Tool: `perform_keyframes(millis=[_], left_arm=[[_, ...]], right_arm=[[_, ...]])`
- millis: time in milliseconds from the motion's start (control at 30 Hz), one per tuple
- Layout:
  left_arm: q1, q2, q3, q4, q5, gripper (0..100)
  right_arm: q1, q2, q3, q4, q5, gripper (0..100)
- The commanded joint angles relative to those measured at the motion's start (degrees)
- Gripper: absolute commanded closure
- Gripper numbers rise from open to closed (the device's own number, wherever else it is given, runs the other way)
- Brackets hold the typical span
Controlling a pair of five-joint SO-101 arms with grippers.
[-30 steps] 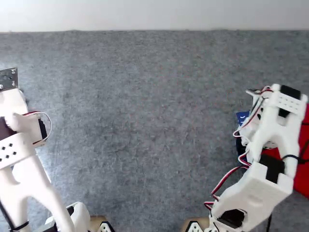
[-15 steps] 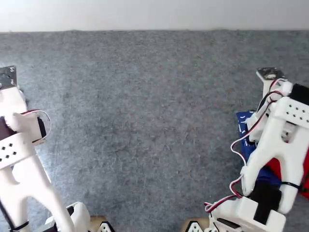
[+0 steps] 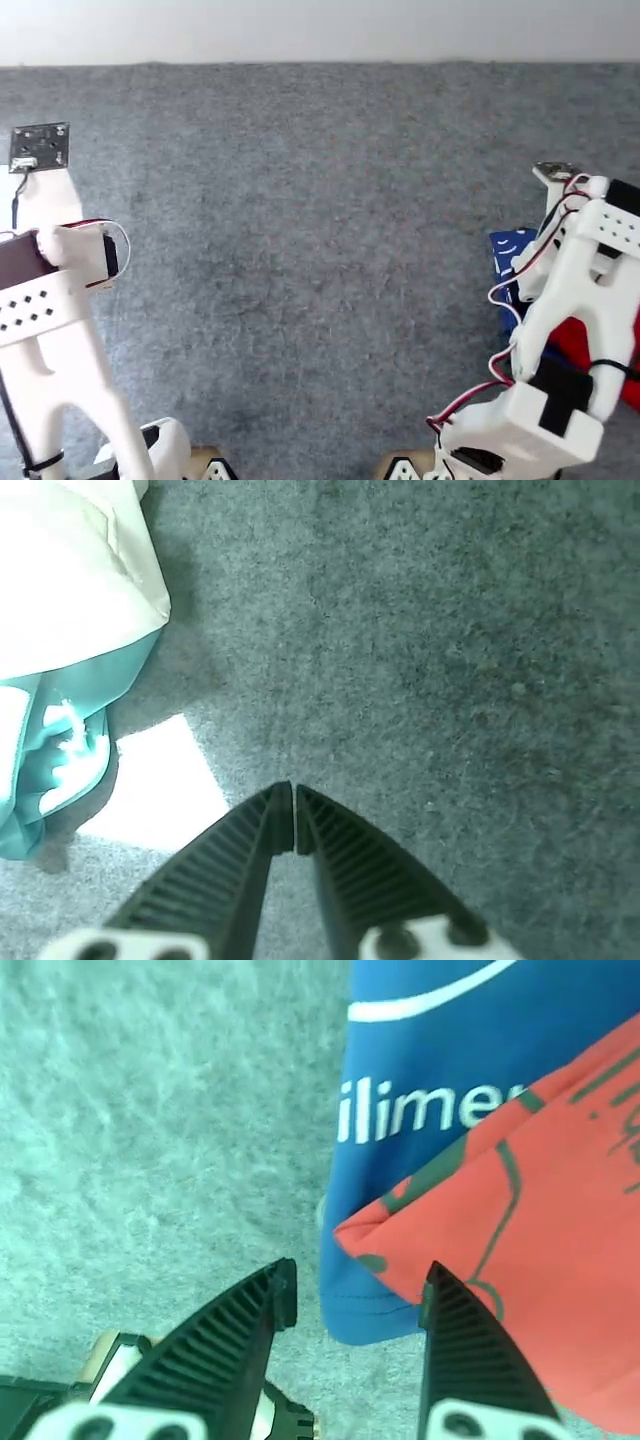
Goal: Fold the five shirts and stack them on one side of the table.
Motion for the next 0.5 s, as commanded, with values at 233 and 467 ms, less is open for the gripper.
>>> perform_keyframes(millis=[233,467], left_arm=[[0.09,-0.88,-0.22,-0.53,-0.44,98],[0.18,-0.88,-0.22,-0.62,-0.44,98]], right_arm=[[3.82,5.49,-0.26,-5.14,0.53,80.0],[3.65,7.16,-0.09,-6.37,0.44,86.8]])
